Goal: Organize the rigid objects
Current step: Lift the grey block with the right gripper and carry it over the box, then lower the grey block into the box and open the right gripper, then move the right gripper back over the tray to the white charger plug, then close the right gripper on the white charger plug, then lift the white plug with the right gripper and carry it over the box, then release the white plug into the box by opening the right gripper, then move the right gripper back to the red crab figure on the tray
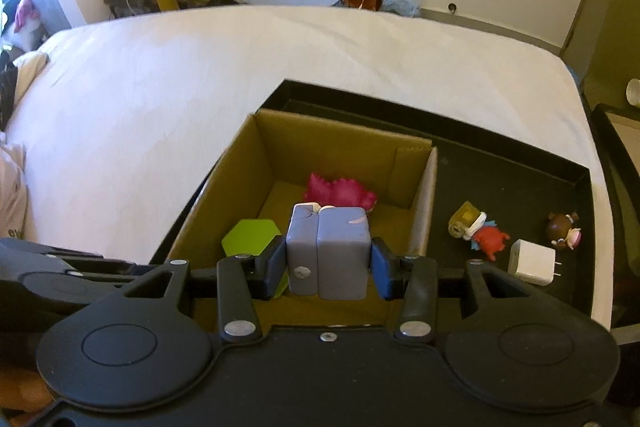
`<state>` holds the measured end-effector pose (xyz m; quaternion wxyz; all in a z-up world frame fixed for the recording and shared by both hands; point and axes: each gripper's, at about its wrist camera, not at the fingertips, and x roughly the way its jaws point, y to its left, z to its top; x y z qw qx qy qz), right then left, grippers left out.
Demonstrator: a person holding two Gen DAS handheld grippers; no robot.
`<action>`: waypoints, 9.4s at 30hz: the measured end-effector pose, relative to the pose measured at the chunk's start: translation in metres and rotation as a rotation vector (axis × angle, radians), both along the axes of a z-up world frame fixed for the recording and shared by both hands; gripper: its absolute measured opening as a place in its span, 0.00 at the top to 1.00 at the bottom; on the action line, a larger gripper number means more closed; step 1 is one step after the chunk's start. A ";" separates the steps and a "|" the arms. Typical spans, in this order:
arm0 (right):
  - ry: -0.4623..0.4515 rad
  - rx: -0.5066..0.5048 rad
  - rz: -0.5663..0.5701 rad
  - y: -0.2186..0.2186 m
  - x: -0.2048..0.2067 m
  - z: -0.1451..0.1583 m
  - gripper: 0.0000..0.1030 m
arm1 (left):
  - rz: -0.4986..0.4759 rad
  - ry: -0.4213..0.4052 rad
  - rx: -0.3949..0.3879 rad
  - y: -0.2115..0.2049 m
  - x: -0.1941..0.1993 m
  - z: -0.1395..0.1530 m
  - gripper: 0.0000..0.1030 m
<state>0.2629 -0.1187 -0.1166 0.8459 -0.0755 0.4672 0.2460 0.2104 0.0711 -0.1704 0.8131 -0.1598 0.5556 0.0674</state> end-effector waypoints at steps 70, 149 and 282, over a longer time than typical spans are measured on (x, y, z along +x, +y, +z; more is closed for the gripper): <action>-0.107 0.091 -0.334 -0.143 -0.018 -0.010 0.37 | 0.005 -0.044 0.089 -0.015 -0.013 0.015 0.91; -0.071 0.020 -0.354 -0.147 0.030 -0.066 0.56 | 0.023 0.048 0.384 -0.055 0.005 0.013 0.87; -0.038 0.286 -0.290 -0.144 0.048 -0.060 0.46 | 0.117 0.147 0.401 -0.070 0.031 -0.008 0.82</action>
